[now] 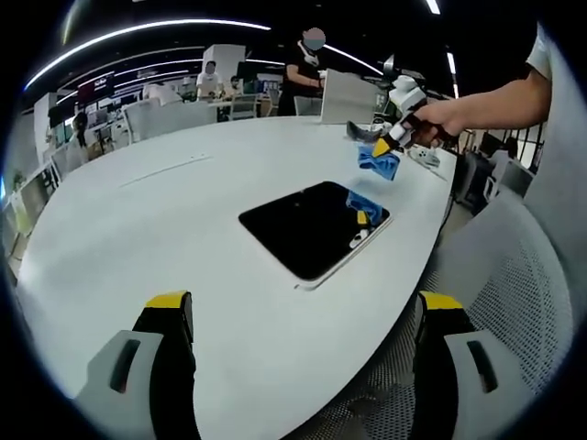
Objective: Wipe the mirror surface with the cleaning cloth until all visible marks leave the cleaned area.
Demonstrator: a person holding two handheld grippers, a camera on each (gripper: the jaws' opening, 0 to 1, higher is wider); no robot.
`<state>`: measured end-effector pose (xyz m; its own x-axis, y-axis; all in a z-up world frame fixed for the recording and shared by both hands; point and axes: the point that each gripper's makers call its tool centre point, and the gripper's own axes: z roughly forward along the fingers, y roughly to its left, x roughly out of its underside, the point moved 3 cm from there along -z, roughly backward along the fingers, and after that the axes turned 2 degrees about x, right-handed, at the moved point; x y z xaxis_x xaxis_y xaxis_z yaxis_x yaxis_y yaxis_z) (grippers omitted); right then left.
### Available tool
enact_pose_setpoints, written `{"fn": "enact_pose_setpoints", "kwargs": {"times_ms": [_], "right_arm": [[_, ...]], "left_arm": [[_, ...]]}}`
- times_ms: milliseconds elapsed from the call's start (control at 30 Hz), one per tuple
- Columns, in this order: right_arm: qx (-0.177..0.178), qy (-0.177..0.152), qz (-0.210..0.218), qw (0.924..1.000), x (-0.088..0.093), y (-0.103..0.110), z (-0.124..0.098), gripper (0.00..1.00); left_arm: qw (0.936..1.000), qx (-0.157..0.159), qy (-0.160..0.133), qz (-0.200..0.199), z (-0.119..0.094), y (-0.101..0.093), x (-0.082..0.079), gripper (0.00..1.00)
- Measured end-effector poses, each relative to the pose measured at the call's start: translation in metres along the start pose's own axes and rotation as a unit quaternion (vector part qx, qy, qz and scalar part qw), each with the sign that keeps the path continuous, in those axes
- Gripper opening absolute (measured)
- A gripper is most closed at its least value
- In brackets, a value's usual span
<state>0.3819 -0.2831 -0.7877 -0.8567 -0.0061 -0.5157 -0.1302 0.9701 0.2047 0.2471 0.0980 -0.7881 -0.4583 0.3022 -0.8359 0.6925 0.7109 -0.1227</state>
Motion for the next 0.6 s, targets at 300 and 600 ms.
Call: {"fn": "enact_pose_setpoints", "kwargs": {"times_ms": [300, 600], "right_arm": [[0.006, 0.012, 0.009, 0.9999, 0.014, -0.002, 0.03, 0.0], [0.029, 0.026, 0.005, 0.9992, 0.031, -0.011, 0.049, 0.01]], "left_arm": [[0.9999, 0.004, -0.009, -0.008, 0.0, -0.001, -0.003, 0.99], [0.9999, 0.003, -0.01, -0.012, 0.0, 0.0, -0.003, 0.99]]}}
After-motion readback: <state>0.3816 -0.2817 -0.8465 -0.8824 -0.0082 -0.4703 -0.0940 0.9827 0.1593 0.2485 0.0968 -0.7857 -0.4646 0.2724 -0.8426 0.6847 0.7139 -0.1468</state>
